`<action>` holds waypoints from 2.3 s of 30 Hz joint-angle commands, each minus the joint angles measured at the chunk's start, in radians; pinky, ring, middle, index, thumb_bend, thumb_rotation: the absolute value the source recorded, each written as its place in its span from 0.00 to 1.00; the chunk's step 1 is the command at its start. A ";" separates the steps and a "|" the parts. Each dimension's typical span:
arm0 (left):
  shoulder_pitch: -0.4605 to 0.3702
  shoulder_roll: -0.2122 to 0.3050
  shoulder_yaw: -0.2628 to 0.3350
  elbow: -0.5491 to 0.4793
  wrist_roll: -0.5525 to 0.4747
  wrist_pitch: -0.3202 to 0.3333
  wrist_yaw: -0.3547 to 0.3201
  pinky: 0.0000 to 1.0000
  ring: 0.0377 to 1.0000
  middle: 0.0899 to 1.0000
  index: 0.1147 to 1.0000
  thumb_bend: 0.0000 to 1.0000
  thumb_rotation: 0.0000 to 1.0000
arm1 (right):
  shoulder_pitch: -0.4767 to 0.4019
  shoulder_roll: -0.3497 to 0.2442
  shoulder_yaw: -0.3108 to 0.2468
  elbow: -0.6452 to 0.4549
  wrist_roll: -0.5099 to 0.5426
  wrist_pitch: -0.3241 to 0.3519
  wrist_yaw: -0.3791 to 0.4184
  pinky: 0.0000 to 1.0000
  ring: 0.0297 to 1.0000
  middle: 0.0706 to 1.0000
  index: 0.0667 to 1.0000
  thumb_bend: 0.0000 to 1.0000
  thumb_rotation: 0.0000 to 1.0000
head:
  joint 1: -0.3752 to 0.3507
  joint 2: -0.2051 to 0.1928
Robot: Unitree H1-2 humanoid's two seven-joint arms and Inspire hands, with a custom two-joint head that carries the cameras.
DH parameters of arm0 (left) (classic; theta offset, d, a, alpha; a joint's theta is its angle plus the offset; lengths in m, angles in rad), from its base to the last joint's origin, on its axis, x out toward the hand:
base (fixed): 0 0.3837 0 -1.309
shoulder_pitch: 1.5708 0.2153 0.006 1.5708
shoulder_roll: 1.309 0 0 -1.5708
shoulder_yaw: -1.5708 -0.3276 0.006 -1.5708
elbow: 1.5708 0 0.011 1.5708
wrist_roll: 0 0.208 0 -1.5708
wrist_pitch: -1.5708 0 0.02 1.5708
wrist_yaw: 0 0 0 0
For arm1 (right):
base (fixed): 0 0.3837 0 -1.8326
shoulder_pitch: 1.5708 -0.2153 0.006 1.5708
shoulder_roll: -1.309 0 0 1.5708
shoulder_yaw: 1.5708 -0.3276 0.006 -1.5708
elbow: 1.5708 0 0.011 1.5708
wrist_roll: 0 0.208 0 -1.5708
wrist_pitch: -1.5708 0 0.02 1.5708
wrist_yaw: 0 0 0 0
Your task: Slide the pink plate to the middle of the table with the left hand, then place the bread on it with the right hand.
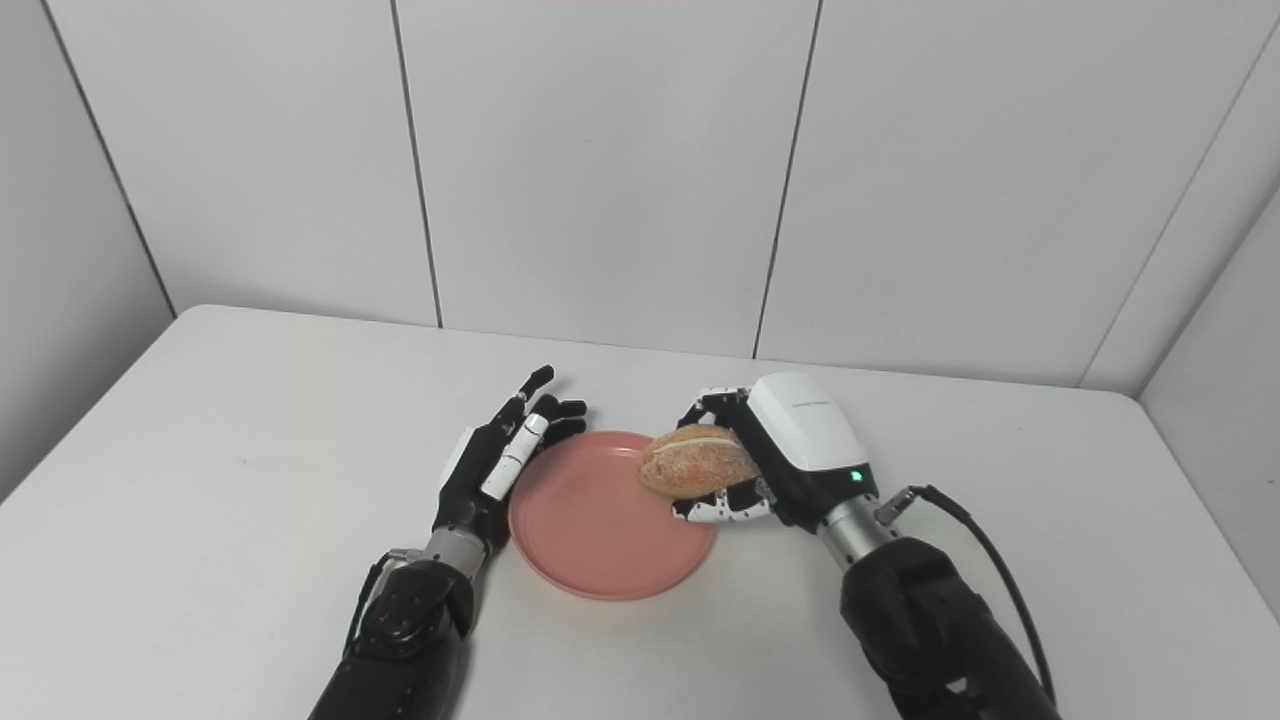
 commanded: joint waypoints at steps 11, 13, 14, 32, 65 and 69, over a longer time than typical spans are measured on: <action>0.054 -0.005 -0.004 0.065 -0.006 0.048 -0.019 0.78 0.72 0.70 0.88 0.77 0.72 | -0.099 0.059 0.035 0.109 -0.034 -0.077 -0.059 0.18 0.22 0.29 0.45 0.51 0.13 | 0.004 -0.005; 0.050 -0.004 -0.006 0.070 -0.005 0.044 -0.023 0.77 0.72 0.70 0.88 0.76 0.72 | -0.109 0.063 0.043 0.118 -0.042 -0.064 -0.046 0.20 0.25 0.32 0.45 0.51 0.13 | 0.006 -0.006; 0.049 -0.004 -0.006 0.072 -0.004 0.044 -0.022 0.77 0.72 0.70 0.88 0.76 0.72 | -0.112 0.063 0.046 0.122 -0.045 -0.060 -0.043 0.21 0.25 0.32 0.45 0.50 0.13 | 0.009 -0.006; 0.059 -0.010 -0.013 0.052 0.005 0.056 -0.019 0.75 0.70 0.70 0.89 0.75 0.72 | -0.253 0.070 0.168 0.396 -0.078 -0.157 -0.043 0.19 0.24 0.30 0.45 0.51 0.14 | 0.011 -0.001; 0.055 -0.008 -0.018 0.080 -0.003 0.038 -0.049 0.77 0.74 0.81 0.92 0.71 0.73 | -0.211 0.072 0.158 0.299 -0.073 0.011 0.153 0.50 0.59 0.63 0.62 0.98 0.73 | 0.000 -0.012; 0.051 -0.005 -0.020 0.087 0.003 0.032 -0.048 0.76 0.75 0.80 0.93 0.72 0.73 | -0.207 0.069 0.162 0.304 -0.079 0.010 0.157 0.51 0.59 0.62 0.60 0.98 0.75 | -0.008 -0.014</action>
